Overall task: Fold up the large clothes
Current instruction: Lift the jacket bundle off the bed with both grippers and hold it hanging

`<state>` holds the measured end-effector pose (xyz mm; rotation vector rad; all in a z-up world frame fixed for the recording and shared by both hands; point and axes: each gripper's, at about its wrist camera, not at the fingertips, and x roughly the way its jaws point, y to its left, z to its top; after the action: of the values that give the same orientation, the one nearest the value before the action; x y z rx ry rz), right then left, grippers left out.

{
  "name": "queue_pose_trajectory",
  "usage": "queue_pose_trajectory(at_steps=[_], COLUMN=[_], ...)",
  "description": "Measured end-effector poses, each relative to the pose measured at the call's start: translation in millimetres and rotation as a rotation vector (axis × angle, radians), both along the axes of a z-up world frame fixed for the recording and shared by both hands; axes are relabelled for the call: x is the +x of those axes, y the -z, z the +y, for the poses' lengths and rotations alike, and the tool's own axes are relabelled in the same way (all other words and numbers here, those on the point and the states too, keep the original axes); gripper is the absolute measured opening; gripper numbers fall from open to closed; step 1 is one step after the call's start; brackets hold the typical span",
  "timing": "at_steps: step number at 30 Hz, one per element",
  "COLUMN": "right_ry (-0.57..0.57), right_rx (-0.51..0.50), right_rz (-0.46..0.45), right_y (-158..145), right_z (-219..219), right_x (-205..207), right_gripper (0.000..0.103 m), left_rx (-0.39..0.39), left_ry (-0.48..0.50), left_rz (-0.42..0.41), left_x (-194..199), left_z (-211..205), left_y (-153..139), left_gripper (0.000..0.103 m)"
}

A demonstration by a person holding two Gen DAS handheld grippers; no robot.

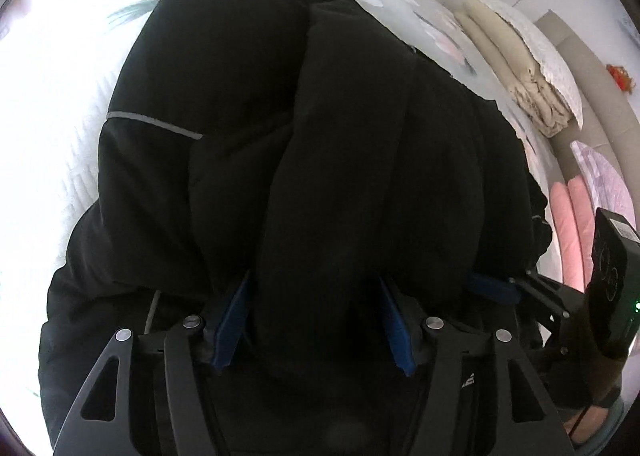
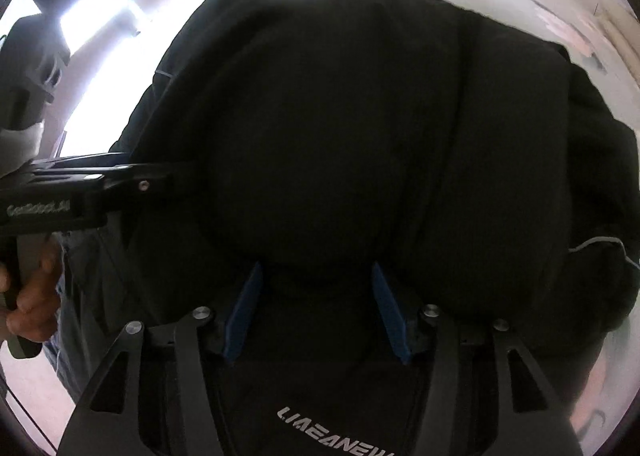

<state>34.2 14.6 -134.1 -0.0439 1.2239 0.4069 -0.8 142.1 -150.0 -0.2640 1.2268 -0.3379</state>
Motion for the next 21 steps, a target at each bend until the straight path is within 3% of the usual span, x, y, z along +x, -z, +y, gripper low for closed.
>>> queue_pose_trajectory(at_steps=[4, 8, 10, 13, 17, 21], right_ry=[0.023, 0.08, 0.112, 0.184, 0.303, 0.425], right_rx=[0.007, 0.093, 0.128, 0.138, 0.12, 0.213], right_rz=[-0.001, -0.011, -0.011, 0.028, 0.097, 0.135], right_y=[-9, -41, -51, -50, -49, -52], right_z=[-4, -21, -34, -52, -75, -91], right_x=[-10, -38, -56, -88, -140, -187], right_gripper=[0.059, 0.061, 0.068, 0.069, 0.069, 0.069], left_rx=[0.008, -0.032, 0.044, 0.114, 0.123, 0.123], left_ry=[0.016, -0.004, -0.005, -0.004, -0.044, -0.11], left_rz=[-0.005, -0.027, -0.023, 0.004, 0.062, 0.106], left_x=[-13, -43, -62, -89, -130, -172], left_z=[9, 34, 49, 72, 105, 148], left_y=[-11, -46, -54, -59, -58, -56], left_gripper=[0.064, 0.064, 0.064, 0.064, 0.064, 0.064])
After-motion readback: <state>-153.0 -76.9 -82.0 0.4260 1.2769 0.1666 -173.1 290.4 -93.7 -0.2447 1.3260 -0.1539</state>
